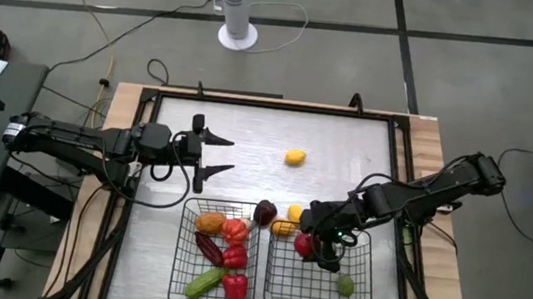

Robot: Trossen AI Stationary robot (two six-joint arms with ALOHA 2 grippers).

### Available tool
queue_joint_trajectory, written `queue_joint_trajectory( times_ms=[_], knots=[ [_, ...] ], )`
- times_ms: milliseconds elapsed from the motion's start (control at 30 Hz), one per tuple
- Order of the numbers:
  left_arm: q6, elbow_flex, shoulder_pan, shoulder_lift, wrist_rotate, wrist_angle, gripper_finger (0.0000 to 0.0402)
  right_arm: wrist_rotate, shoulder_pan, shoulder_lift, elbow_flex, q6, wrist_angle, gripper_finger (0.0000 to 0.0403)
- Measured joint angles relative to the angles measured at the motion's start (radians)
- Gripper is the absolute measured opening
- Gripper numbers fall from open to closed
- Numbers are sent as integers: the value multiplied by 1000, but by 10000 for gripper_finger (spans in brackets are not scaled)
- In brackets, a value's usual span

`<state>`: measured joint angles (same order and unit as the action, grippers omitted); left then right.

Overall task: Sort produce into baskets
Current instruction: Put the red tomato into the right black wire basket

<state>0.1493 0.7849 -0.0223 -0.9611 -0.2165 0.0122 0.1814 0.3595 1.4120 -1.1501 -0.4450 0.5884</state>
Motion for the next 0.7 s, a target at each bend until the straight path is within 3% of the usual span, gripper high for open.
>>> queue_joint_trajectory(
  times_ms=[700],
  knots=[
    [0, 0, 0, -1, 0, -5, 254, 1, 0, 0, 0, -49, 2, 341]
  ],
)
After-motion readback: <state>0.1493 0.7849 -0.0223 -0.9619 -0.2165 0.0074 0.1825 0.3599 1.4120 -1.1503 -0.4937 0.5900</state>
